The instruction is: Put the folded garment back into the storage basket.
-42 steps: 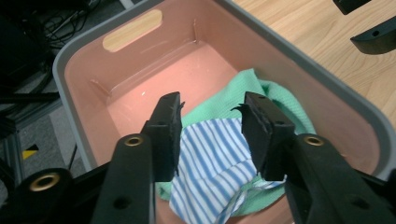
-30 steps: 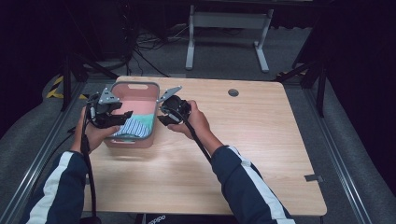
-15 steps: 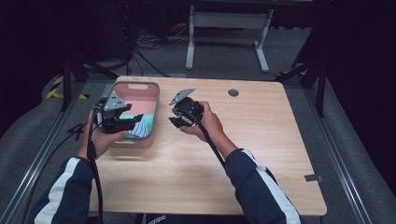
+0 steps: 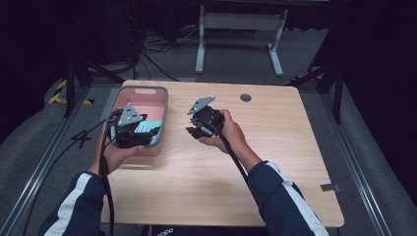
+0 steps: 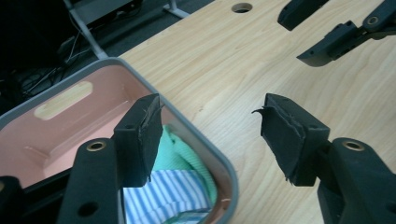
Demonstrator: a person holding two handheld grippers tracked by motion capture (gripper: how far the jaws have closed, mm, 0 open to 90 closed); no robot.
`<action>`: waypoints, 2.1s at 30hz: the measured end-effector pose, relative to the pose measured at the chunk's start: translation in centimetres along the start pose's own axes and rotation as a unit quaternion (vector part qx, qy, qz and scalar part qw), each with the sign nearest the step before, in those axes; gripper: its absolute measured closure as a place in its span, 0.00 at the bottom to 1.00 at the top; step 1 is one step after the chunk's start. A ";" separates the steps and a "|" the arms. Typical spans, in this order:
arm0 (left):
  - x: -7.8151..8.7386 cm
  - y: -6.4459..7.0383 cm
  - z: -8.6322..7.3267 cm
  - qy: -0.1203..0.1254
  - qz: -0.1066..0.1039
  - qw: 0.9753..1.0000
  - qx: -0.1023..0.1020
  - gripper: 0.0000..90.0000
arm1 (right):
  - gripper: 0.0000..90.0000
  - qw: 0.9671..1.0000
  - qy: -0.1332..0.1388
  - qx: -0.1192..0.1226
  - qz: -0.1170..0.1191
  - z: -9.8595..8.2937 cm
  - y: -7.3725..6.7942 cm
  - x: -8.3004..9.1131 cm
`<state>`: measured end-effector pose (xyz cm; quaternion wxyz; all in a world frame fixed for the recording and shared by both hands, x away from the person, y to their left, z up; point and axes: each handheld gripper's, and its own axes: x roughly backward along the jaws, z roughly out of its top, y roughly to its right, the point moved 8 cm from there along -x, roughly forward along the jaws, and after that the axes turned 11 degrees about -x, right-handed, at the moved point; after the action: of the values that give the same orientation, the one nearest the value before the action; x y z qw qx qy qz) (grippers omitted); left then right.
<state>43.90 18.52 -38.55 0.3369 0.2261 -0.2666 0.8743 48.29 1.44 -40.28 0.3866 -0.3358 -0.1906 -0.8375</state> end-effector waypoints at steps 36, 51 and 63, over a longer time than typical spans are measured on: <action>-2.8 8.0 1.0 -0.003 -0.055 0.996 -0.068 0.28 | 0.49 1.000 -0.009 -0.014 -0.021 -8.5 3.6 5.4; -5.2 11.0 -0.3 -0.026 -0.093 0.990 -0.106 0.23 | 0.45 0.998 -0.004 -0.037 -0.045 -13.1 5.6 7.7; -7.0 12.3 -2.8 -0.064 -0.107 0.985 -0.122 0.22 | 0.41 0.998 0.006 -0.036 -0.054 -17.1 6.5 9.0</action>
<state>39.28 9.21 -48.50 0.4361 0.2658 -0.3669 0.7775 41.96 -17.18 -45.48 0.3297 -0.3340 -0.1754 -0.8654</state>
